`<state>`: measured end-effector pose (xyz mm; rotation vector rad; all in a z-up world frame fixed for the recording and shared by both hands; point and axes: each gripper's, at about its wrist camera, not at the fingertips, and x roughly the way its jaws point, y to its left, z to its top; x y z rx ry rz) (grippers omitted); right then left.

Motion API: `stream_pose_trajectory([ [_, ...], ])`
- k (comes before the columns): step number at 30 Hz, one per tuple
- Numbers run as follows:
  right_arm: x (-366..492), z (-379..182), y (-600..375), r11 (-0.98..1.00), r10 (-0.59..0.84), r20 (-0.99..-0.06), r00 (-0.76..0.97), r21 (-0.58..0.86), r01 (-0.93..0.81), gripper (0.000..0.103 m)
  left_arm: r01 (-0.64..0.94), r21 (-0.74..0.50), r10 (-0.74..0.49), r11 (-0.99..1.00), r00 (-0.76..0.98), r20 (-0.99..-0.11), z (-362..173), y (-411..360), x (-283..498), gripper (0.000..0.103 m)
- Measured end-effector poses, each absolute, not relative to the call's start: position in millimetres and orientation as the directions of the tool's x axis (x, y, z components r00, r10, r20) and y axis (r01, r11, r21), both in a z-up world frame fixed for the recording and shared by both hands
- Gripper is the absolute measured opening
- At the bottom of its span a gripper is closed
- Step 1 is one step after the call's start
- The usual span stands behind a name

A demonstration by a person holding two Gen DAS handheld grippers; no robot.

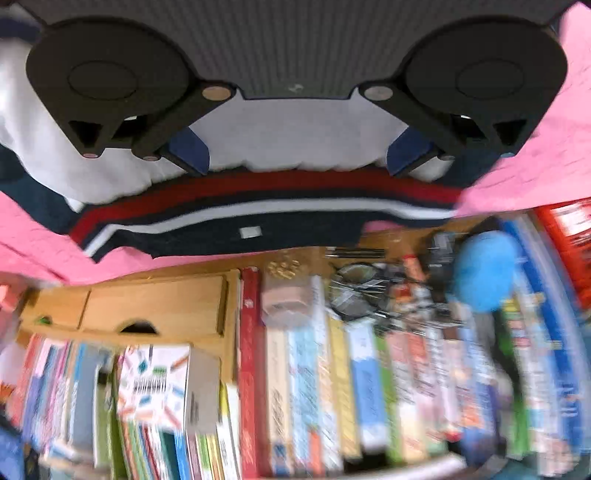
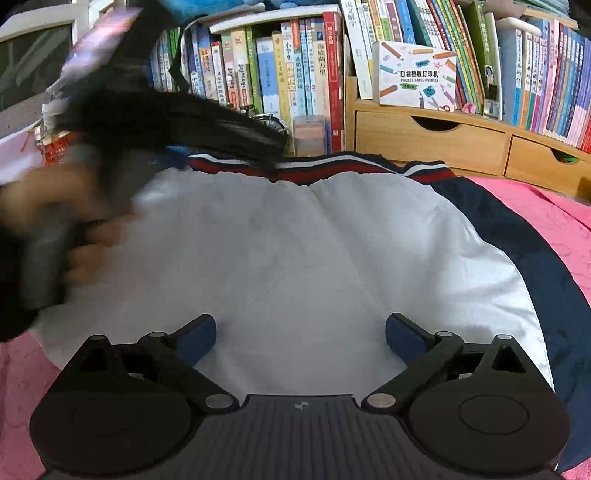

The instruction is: Fold clothes

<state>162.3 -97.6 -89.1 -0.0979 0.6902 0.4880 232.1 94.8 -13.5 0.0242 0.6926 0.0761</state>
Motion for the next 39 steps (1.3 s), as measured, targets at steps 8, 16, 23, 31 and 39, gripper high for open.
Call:
stream_pose_trajectory([
  [8, 144.2, -73.2, -120.9, 0.901, 0.386, -0.594, 0.705, 0.079, -0.427, 0.101, -0.172, 0.107, 0.202, 0.979, 0.768, -0.609, -21.4, 145.1, 100.0, 0.103],
  [16, 126.6, -70.9, -239.0, 0.954, 0.301, -0.589, 0.750, 0.171, -0.248, 0.089, -0.289, 0.140, 0.311, 0.947, 0.715, -0.626, -42.4, 198.3, 63.1, 0.103],
  [23, 83.7, -52.8, -287.3, 0.916, 0.284, -0.512, 0.811, 0.394, -0.073, 0.098, -0.289, 0.038, 0.260, 0.957, 0.788, -0.559, -10.8, 187.6, 26.8, 0.103],
  [31, 40.5, -72.0, -274.6, 0.901, 0.320, -0.557, 0.766, 0.428, -0.066, 0.099, -0.185, -0.048, 0.113, 0.982, 0.764, -0.635, -11.3, 137.7, 0.3, 0.103],
  [39, 10.5, -65.0, -242.6, 0.915, 0.355, -0.559, 0.749, 0.372, -0.156, 0.102, -0.139, 0.066, 0.146, 0.988, 0.712, -0.687, -26.0, 103.4, -10.9, 0.103],
])
